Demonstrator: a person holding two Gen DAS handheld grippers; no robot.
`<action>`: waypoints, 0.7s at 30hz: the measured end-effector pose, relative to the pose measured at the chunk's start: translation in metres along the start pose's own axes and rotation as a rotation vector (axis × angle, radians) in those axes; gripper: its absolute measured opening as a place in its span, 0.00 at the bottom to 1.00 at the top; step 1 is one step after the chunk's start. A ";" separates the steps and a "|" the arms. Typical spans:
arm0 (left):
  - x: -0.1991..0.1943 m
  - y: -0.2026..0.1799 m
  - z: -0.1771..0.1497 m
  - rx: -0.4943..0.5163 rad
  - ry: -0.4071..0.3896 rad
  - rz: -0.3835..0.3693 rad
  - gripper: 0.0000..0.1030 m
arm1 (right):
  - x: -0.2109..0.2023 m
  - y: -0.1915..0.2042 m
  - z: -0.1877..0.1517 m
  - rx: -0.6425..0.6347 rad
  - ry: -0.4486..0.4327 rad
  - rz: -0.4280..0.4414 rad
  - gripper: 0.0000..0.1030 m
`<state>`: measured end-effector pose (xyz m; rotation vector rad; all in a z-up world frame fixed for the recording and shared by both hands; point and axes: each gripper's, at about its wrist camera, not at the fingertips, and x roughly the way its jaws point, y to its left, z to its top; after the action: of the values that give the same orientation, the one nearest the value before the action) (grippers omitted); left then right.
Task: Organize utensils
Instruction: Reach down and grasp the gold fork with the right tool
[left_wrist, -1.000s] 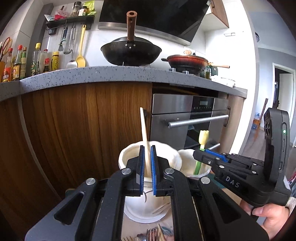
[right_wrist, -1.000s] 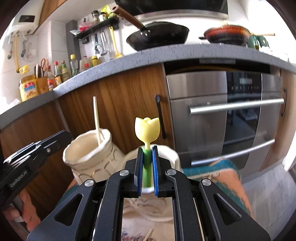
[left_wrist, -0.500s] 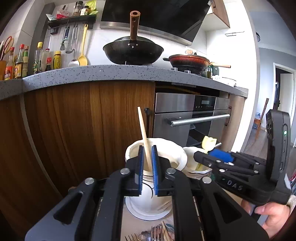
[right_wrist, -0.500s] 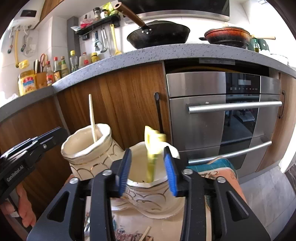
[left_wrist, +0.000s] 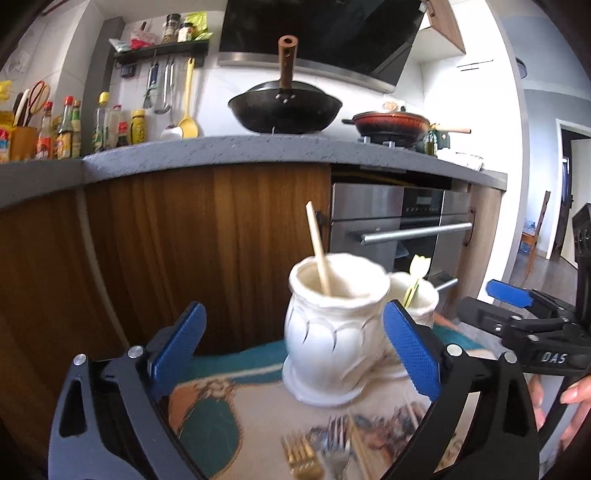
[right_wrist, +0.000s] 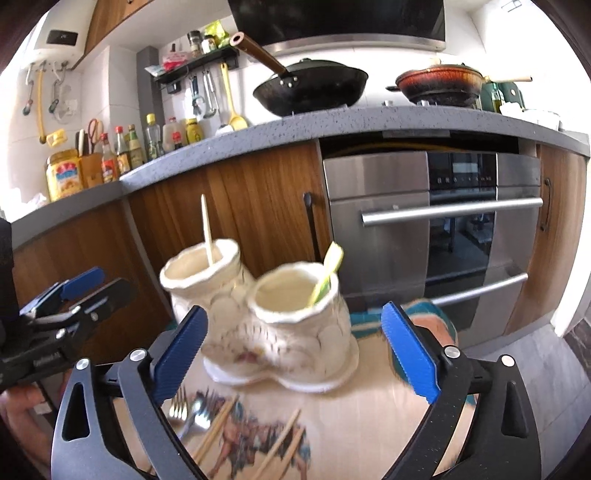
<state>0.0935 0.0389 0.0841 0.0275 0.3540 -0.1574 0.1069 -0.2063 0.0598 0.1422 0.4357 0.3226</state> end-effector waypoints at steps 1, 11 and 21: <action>-0.003 0.004 -0.004 -0.008 0.011 0.004 0.94 | -0.001 0.000 -0.004 0.003 0.014 0.000 0.93; -0.016 0.029 -0.042 -0.066 0.108 0.007 0.94 | -0.011 0.033 -0.072 0.008 0.242 0.055 0.93; -0.009 0.045 -0.044 -0.122 0.122 -0.001 0.94 | 0.005 0.128 -0.104 -0.232 0.360 0.094 0.75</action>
<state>0.0777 0.0871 0.0461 -0.0837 0.4851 -0.1354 0.0310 -0.0775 -0.0094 -0.1254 0.7444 0.4909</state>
